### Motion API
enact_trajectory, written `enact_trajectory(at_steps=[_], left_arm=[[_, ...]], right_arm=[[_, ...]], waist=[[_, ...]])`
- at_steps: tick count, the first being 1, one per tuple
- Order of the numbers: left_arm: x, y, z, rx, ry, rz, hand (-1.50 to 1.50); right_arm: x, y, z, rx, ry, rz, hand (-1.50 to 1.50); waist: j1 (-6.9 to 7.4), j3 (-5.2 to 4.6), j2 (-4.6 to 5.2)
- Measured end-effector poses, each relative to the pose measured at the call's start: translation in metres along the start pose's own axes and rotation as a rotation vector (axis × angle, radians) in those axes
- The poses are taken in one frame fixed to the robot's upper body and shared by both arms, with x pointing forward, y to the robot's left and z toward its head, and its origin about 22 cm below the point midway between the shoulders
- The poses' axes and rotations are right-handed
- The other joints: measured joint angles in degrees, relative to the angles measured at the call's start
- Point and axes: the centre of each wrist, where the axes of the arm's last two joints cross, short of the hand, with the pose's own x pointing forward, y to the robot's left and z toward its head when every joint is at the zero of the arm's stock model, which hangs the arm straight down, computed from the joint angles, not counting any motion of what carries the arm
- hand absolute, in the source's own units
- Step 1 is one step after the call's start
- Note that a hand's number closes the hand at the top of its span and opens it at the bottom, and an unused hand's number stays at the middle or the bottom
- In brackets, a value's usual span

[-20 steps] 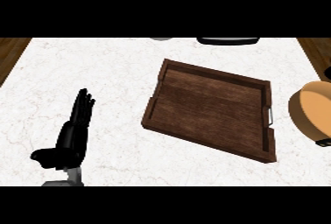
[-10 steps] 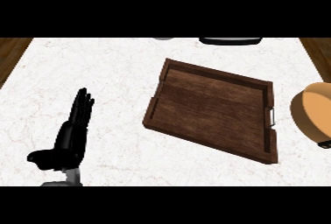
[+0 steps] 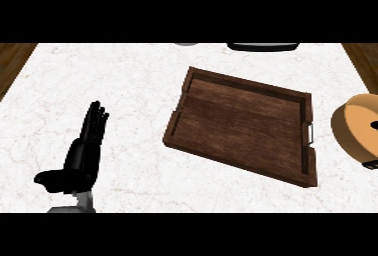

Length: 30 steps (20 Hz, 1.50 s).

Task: Pick the pear from the tray and place it in the pot

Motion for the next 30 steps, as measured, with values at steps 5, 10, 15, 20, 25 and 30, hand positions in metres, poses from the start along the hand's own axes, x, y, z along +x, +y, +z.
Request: enact_trajectory(at_steps=[5,10,15,20,25,30], left_arm=[[-0.001,0.000,0.000,0.003,0.005,-0.003,0.00],[0.002,0.001,-0.002,0.009,0.003,0.002,0.00],[0.003,0.007,0.003,0.005,0.003,0.001,0.00],[0.003,0.008,0.003,0.002,0.002,0.000,0.00],[0.002,0.006,0.000,0.006,0.005,-0.004,0.00],[0.001,0.006,0.000,0.006,0.002,0.001,0.00]], right_arm=[[0.003,-0.018,0.000,-0.132,-0.096,-0.317,-1.50],[-0.012,-0.032,-0.004,-0.236,-0.104,-0.598,-1.50],[-0.051,-0.044,-0.012,-0.304,-0.077,-0.733,-1.50],[-0.096,-0.048,-0.018,-0.353,-0.085,-0.790,-1.50],[-0.137,-0.056,-0.012,-0.391,-0.112,-0.820,-1.50],[-0.169,-0.078,-0.012,-0.408,-0.117,-0.823,-1.50]], waist=[[-0.48,0.06,-0.18],[-0.66,0.03,-0.23],[-0.50,-0.02,-0.22],[-0.39,-0.03,-0.17],[-0.47,-0.05,-0.18],[-0.44,-0.07,-0.17]])
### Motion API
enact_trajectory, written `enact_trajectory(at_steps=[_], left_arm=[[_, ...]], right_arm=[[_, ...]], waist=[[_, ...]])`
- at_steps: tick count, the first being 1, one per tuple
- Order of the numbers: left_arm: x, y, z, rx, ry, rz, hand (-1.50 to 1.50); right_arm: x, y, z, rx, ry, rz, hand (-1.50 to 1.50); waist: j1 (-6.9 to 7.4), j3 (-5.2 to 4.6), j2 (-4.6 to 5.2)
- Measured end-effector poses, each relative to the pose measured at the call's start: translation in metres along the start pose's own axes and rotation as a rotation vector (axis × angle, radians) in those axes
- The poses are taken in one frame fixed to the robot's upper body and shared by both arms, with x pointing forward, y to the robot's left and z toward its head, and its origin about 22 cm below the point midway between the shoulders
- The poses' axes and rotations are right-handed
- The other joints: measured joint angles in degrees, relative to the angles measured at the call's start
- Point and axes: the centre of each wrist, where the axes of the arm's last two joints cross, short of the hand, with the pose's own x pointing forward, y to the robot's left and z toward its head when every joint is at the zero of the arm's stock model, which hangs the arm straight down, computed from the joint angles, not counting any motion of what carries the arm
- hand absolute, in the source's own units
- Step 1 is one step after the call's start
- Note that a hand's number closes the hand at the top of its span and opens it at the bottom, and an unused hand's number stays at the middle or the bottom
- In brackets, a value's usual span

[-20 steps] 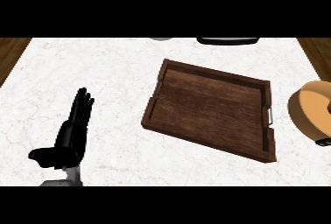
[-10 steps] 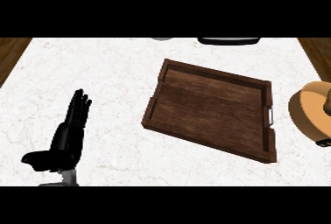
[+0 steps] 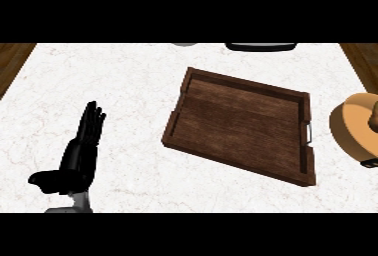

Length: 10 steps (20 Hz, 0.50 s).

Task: Pick the pear from the tray and place it in the pot

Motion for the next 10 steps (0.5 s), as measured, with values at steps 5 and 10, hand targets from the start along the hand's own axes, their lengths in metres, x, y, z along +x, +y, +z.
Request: enact_trajectory(at_steps=[5,10], left_arm=[[0.003,-0.005,0.001,0.003,-0.003,0.000,0.00],[0.006,-0.007,0.005,-0.003,-0.002,0.003,0.00]], right_arm=[[-0.009,-0.031,-0.005,-0.050,0.002,-0.021,-1.50],[-0.021,-0.057,-0.008,-0.131,0.011,-0.043,-1.50]], waist=[[0.02,0.01,0.01],[0.04,0.00,0.01]])
